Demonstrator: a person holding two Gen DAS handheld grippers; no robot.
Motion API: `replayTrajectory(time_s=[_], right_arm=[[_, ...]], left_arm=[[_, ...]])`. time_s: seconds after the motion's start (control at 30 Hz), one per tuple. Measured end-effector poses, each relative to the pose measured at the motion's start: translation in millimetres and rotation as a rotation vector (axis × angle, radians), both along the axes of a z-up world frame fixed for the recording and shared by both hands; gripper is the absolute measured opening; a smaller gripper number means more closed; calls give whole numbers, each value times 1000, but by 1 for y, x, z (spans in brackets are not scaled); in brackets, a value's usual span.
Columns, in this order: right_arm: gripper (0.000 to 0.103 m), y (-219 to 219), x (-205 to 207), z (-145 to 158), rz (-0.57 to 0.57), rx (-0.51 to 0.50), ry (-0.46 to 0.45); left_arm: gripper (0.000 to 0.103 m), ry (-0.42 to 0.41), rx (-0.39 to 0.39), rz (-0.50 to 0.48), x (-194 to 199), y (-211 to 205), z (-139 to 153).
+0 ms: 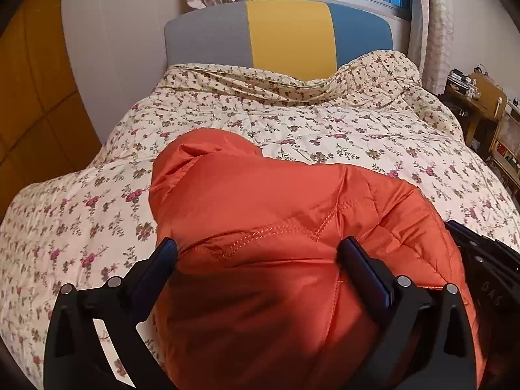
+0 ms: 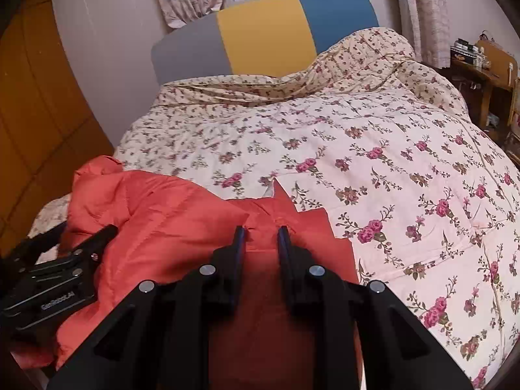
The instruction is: Fold large clothes
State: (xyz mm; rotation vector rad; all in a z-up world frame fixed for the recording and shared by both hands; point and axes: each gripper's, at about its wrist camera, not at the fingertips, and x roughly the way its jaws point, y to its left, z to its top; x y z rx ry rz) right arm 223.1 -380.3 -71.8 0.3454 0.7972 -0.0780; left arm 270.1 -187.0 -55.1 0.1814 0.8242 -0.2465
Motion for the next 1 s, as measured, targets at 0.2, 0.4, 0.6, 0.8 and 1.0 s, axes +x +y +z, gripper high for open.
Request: replayTrajectory(time_s=[0.2, 0.4, 0.6, 0.8, 1.0], right_arm=[[19, -7, 21, -22, 7, 39, 58], [19, -5, 31, -33, -7, 36, 73], [19, -3, 30, -34, -15, 18, 63], [20, 2, 17, -27, -35, -28, 29], [25, 10, -22, -13, -50, -47, -62]], left_arm=[[100, -8, -4, 21, 9, -4, -14], [100, -11, 3, 42, 17, -6, -26], [100, -21, 23, 43, 14, -9, -27], [100, -51, 65, 25, -3, -10, -21], [100, -76, 60, -7, -39, -4, -9]])
